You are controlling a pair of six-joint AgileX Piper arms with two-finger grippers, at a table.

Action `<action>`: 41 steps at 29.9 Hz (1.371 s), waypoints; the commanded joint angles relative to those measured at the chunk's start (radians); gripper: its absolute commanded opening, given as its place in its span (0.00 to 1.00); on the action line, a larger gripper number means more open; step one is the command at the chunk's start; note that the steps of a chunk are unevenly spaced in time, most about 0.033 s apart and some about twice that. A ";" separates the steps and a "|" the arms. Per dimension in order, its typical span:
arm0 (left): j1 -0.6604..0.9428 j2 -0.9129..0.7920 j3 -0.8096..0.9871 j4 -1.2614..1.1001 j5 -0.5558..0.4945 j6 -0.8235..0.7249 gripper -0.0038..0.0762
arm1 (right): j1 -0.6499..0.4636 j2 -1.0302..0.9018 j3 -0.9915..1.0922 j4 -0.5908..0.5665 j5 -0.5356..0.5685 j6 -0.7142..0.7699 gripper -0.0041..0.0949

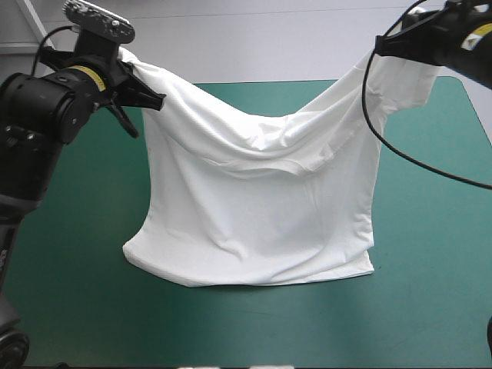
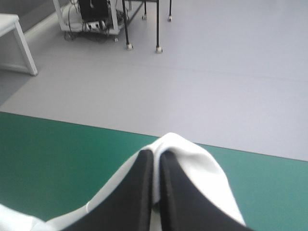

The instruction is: Fold the cloth

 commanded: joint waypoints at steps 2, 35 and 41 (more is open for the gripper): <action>0.128 0.046 0.037 -0.154 -0.230 -0.008 0.04 | 0.001 0.064 0.090 -0.013 -0.236 -0.015 0.02; 0.290 0.400 -0.004 -0.275 -0.406 0.008 0.71 | -0.005 0.410 0.129 0.131 -0.352 0.014 0.97; 0.290 0.275 -0.040 -0.272 0.064 0.008 0.71 | -0.005 0.254 0.129 0.117 0.011 0.029 0.86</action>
